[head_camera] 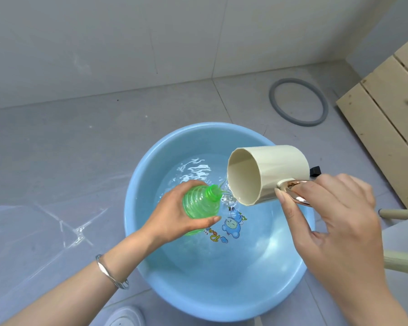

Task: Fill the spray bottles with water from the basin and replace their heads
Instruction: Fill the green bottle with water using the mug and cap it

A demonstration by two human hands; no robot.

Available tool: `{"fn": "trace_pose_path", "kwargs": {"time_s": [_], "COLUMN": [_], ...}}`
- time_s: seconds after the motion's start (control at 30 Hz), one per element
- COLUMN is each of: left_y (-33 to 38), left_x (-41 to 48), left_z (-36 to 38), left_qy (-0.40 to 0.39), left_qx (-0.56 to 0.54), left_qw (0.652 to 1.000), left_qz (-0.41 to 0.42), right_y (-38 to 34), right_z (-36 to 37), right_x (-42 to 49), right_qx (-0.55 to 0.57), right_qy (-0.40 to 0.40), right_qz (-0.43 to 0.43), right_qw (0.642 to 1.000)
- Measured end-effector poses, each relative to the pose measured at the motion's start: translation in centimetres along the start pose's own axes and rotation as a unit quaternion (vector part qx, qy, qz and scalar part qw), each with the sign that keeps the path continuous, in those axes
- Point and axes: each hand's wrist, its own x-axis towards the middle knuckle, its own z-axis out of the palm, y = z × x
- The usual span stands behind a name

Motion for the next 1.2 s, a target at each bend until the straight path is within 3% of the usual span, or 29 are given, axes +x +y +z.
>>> {"fn": "trace_pose_path", "kwargs": {"time_s": [0.97, 1.2], "left_y": [0.0, -0.2], "left_x": [-0.2, -0.2], "left_z": [0.3, 0.3], "left_qy": [0.002, 0.007], "left_qx": [-0.023, -0.029], "left_qw": [1.0, 0.999], "left_qz": [-0.012, -0.019], "right_y": [-0.9, -1.2], "right_z": [-0.2, -0.2], "right_x": [0.1, 0.0], "right_qx": [-0.129, -0.112], "right_qy": [0.056, 0.07], "right_qz": [-0.172, -0.164], "right_qw": [0.975, 0.977]}}
